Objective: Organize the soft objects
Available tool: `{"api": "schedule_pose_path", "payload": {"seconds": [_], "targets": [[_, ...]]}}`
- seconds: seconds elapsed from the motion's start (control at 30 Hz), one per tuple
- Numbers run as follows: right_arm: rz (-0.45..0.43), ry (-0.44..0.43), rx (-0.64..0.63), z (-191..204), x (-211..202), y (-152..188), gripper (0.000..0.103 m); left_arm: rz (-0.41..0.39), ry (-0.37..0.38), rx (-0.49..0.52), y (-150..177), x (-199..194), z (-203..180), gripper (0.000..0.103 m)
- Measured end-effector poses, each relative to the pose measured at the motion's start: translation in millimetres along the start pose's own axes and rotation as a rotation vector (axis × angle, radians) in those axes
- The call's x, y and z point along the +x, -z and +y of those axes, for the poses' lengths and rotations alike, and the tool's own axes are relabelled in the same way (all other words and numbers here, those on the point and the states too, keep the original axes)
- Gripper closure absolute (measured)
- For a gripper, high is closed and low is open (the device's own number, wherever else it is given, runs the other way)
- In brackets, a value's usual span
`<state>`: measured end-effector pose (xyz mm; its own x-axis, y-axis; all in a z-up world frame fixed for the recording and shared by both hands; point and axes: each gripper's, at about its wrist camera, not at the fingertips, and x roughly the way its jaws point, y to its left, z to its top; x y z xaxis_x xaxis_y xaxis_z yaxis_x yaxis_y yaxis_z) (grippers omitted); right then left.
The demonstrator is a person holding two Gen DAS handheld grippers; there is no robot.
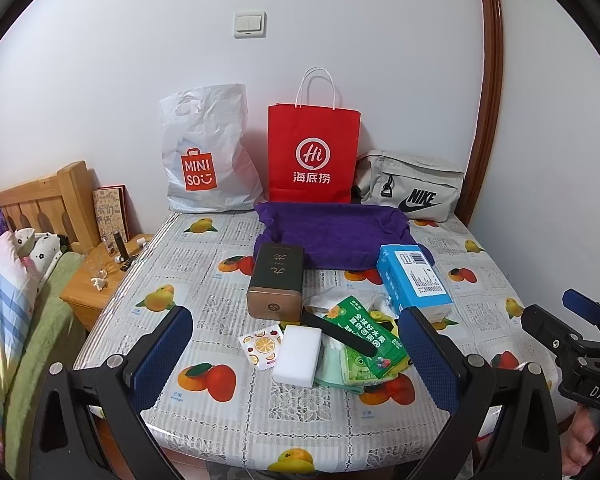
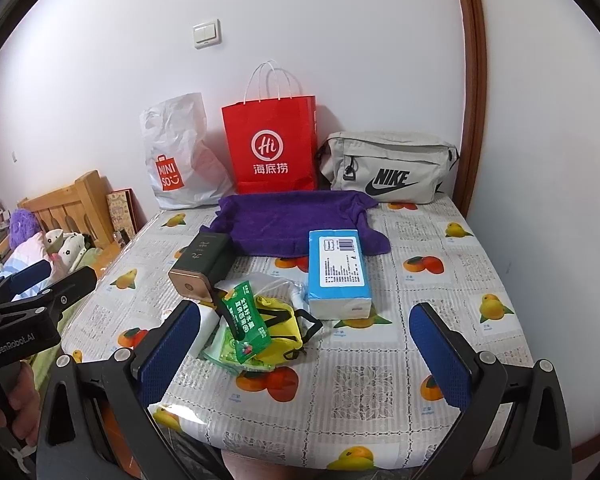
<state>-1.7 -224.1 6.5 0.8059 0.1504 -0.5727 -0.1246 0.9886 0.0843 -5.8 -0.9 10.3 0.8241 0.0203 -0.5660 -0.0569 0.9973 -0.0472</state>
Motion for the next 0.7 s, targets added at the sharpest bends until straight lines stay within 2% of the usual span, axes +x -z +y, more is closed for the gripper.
{"api": "schedule_pose_path", "payload": {"seconds": [0.3, 0.43, 0.47, 0.57, 0.7], "targets": [[0.013, -0.010, 0.018, -1.8, -0.7, 0.1, 0.000, -0.008, -0.002, 0.005, 1.5, -0.6, -1.1, 0.000], [-0.008, -0.021, 0.026, -1.9, -0.9, 0.1, 0.000, -0.008, -0.007, 0.002, 2.5, -1.8, -1.6, 0.000], [-0.043, -0.058, 0.072, -2.1, -2.9, 0.5, 0.000, -0.007, -0.009, 0.002, 2.5, -1.6, -1.6, 0.000], [-0.033, -0.052, 0.053, -1.1, 0.9, 1.1, 0.000, 0.002, -0.025, 0.002, 3.6, 0.6, 0.0, 0.000], [0.027, 0.008, -0.043, 1.3, 15.1, 5.9, 0.000, 0.023, -0.034, -0.004, 5.1, 10.0, 3.6, 0.000]]}}
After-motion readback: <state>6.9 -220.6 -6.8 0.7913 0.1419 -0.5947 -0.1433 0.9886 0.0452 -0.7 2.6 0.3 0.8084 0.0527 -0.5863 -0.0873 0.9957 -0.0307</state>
